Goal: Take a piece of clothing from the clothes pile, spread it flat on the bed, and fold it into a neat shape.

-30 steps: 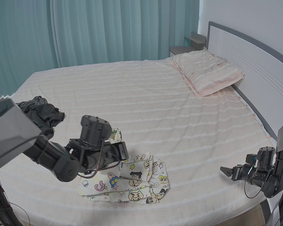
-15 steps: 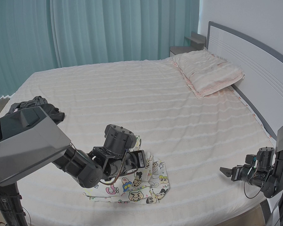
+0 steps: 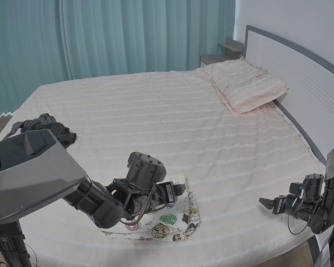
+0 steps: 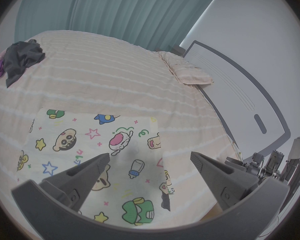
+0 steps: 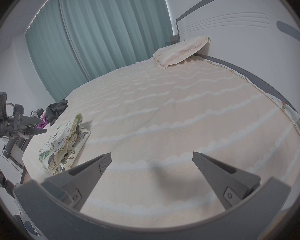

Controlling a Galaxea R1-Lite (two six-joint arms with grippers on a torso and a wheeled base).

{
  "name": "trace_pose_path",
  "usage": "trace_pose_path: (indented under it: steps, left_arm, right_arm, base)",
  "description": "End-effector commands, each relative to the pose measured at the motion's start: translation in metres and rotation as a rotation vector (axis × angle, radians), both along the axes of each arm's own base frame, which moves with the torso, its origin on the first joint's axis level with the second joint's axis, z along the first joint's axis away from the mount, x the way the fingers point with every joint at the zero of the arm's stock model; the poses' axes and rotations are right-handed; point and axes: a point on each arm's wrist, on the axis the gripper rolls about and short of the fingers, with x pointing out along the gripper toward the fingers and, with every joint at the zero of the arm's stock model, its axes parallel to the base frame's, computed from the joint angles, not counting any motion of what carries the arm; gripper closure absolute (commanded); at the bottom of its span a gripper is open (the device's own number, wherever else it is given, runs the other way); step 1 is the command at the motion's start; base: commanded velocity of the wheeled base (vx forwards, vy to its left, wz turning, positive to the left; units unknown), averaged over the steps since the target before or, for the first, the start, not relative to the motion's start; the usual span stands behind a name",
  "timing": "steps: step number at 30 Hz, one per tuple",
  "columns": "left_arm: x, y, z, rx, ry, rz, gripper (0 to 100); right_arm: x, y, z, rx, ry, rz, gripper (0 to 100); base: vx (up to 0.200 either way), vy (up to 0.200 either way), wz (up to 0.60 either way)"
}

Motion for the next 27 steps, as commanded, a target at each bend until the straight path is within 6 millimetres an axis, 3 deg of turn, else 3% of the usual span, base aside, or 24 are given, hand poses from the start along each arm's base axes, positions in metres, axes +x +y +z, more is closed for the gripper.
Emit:
trace_pose_path:
  steps: [1,8,13,19,27]
  left_arm:
    - [-0.017,0.010,0.020,-0.026,-0.017,0.018,0]
    - [-0.049,0.050,0.035,-0.069,0.022,0.099,0]
    - [-0.061,0.070,0.039,-0.145,0.077,0.195,0]
    - [-0.060,0.088,0.027,-0.194,0.160,0.296,0]
    - [-0.057,0.093,0.024,-0.222,0.199,0.309,0]
  right_arm:
    - [0.001,0.000,0.000,0.002,-0.008,0.000,0]
    - [-0.002,0.006,0.002,0.010,-0.007,0.025,0]
    - [-0.002,0.011,0.002,0.013,-0.007,0.045,0]
    - [-0.002,0.013,0.004,0.034,-0.010,0.040,0]
    - [0.003,0.037,0.010,0.156,-0.026,0.062,0]
  base:
    - [0.000,0.000,0.00]
    - [0.000,0.000,0.00]
    - [0.000,0.000,0.00]
    - [-0.200,0.000,0.00]
    - [0.000,0.000,0.00]
